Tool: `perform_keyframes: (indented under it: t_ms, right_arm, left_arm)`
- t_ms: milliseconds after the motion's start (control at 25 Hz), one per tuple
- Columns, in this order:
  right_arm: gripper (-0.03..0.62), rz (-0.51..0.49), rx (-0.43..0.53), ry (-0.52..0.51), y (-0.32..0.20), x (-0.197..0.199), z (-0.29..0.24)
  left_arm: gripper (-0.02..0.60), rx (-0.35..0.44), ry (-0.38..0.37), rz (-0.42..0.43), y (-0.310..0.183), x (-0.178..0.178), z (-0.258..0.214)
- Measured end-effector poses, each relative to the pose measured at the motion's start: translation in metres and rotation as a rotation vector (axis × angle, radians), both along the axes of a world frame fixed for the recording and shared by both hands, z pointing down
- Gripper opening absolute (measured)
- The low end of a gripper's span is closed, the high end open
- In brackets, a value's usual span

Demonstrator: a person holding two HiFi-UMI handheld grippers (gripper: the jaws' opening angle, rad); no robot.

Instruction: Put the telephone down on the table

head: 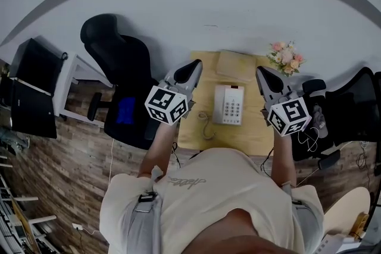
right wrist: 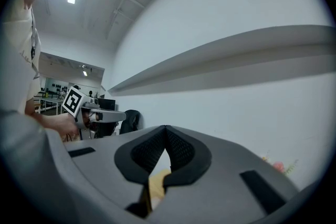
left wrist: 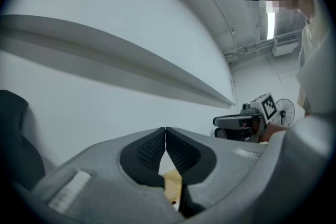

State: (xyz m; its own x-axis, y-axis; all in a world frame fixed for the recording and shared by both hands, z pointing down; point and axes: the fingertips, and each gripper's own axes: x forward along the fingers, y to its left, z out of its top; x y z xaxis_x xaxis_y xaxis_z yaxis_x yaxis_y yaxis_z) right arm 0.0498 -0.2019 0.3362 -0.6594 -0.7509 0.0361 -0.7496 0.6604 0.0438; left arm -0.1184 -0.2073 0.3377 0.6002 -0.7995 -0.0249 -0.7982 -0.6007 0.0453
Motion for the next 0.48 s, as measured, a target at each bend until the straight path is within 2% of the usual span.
perform_keyframes:
  t_ms: [480]
  right_arm:
    - [0.002,0.008,-0.019,0.016,-0.006,0.000,0.007]
  left_arm:
    - [0.017,-0.013,0.023,-0.018,-0.008,-0.011,0.007]
